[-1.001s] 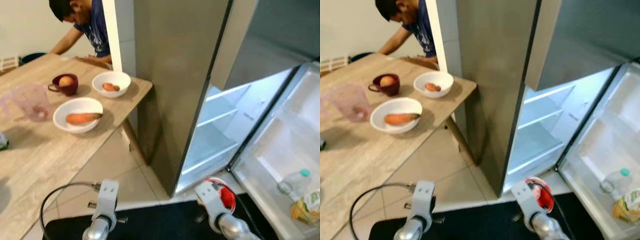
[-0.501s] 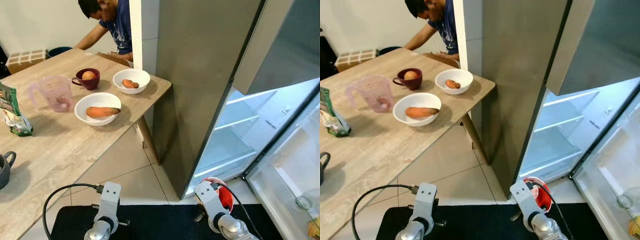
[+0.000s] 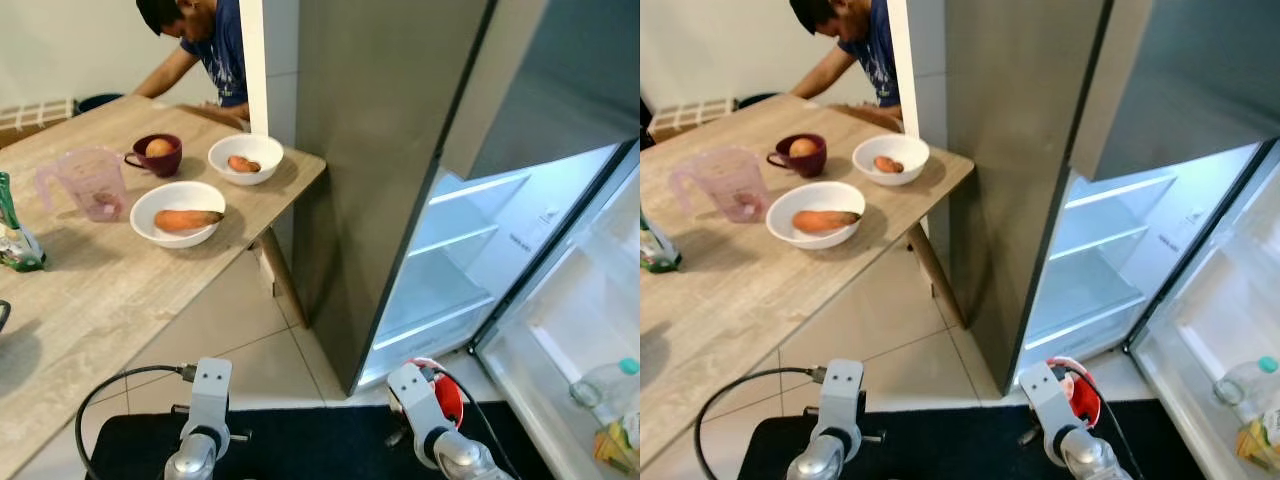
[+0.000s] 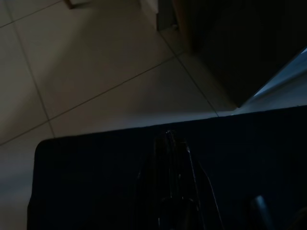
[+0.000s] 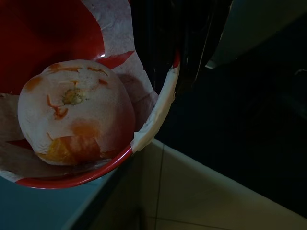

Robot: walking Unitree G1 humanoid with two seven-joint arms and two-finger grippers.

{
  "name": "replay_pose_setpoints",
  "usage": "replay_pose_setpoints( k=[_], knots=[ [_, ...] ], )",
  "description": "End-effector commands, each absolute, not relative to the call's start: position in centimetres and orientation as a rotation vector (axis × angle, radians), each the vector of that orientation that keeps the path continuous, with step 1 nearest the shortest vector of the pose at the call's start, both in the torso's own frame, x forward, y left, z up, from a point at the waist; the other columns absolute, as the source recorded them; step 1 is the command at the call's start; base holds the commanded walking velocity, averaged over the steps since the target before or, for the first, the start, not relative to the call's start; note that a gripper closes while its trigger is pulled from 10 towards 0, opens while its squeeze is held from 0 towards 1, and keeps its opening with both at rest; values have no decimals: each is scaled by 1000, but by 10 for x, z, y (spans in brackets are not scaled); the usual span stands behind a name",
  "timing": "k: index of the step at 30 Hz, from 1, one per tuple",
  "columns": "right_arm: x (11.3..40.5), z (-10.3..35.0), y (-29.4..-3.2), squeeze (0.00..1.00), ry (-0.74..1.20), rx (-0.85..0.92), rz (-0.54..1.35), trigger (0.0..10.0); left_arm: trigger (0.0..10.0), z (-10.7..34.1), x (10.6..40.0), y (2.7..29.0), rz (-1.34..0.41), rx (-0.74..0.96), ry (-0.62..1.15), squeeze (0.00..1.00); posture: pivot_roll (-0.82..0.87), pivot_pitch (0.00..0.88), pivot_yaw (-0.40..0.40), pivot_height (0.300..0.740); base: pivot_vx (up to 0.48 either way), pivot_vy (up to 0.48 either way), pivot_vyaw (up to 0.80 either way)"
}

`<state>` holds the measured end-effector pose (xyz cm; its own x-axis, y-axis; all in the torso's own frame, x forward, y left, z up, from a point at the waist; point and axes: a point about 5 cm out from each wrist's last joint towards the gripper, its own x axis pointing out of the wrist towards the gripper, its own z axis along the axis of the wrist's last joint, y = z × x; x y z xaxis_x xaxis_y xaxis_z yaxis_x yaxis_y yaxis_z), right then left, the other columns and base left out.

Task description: Restocking fridge

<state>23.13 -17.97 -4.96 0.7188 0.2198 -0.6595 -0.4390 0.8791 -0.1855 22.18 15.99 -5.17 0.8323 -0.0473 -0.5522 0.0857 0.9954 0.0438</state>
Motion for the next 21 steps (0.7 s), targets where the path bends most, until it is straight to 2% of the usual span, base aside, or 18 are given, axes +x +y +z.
replay_pose_setpoints(
  k=[1,21],
  knots=[
    [234,-47,-184,0,663,-355,358,10000,10000,-57,216,165,-43,63,620,0,-131,88,-23,700,0,-480,0],
    [236,-46,-182,0,655,-367,364,10000,10000,-57,217,166,-31,63,625,0,-132,95,-26,700,0,-476,0]
  ],
)
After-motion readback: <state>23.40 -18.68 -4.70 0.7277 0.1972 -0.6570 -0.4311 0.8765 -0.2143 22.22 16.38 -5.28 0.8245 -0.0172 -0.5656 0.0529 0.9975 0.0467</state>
